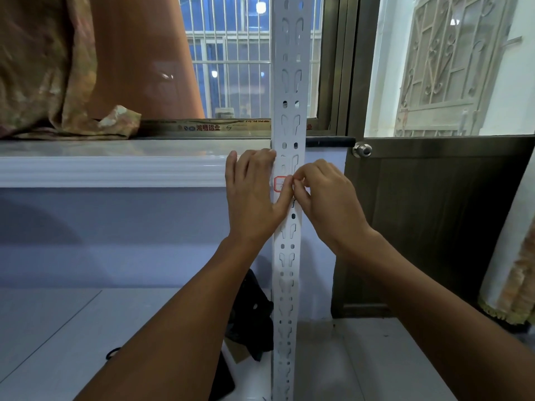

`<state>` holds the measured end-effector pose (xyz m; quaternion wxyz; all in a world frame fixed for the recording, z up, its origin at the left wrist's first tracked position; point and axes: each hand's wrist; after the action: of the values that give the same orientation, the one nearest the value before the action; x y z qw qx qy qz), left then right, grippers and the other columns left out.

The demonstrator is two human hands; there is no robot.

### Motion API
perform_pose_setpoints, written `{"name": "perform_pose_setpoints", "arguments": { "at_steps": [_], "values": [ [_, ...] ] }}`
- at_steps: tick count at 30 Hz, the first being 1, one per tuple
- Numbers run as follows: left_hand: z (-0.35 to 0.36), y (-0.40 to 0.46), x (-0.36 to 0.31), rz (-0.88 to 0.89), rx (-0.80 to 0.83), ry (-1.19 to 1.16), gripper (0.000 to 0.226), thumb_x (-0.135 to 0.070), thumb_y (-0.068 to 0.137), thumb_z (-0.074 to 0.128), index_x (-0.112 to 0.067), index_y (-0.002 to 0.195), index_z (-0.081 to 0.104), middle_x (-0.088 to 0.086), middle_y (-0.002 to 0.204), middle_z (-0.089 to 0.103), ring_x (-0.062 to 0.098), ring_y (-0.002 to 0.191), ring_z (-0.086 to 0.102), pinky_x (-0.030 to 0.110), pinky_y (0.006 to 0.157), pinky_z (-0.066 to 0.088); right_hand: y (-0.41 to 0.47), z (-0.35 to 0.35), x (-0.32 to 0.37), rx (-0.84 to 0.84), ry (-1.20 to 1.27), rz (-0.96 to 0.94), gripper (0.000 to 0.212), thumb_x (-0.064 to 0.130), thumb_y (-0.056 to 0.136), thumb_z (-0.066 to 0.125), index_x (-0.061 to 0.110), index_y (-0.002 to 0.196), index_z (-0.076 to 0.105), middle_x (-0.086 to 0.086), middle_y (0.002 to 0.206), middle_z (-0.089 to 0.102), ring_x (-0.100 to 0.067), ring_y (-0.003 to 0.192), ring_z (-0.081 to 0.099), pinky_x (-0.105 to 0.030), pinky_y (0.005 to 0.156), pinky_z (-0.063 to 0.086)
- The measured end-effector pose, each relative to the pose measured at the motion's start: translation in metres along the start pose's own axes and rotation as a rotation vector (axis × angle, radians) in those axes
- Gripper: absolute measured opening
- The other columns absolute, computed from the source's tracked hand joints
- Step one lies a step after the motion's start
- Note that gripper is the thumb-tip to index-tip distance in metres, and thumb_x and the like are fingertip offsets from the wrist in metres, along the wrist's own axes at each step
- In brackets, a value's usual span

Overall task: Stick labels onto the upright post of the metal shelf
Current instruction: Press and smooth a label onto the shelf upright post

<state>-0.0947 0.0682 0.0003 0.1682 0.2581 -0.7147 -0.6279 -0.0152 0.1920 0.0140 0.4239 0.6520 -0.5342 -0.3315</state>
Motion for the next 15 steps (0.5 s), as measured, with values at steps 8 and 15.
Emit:
{"name": "perform_pose_setpoints", "arguments": {
  "at_steps": [8, 15],
  "values": [
    [0.0, 0.0, 0.0, 0.011, -0.004, 0.017, 0.04, -0.035, 0.092, 0.063, -0.007, 0.12, 0.059, 0.003, 0.12, 0.062, 0.025, 0.121, 0.055, 0.041, 0.126, 0.016, -0.013, 0.013, -0.023, 0.05, 0.045, -0.021, 0.009, 0.008, 0.091, 0.065, 0.003, 0.09, 0.057, -0.011, 0.088, 0.056, -0.023, 0.078, 0.051, -0.037, 0.072, 0.05],
    [0.006, -0.001, 0.004, 0.026, -0.016, 0.021, 0.042, -0.039, 0.093, 0.061, -0.008, 0.12, 0.055, 0.006, 0.121, 0.061, 0.028, 0.122, 0.054, 0.047, 0.125, 0.019, -0.059, 0.008, -0.054, 0.061, 0.231, 0.248, 0.007, 0.021, 0.098, 0.062, 0.016, 0.103, 0.063, 0.007, 0.097, 0.063, -0.009, 0.081, 0.061, -0.026, 0.076, 0.058]
  ]
}}
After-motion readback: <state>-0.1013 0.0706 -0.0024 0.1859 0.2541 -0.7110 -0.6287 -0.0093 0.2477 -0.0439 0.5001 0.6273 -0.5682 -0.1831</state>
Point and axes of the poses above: each hand's wrist, its own y-axis towards the middle knuckle, its own z-axis out of the palm, x = y × z
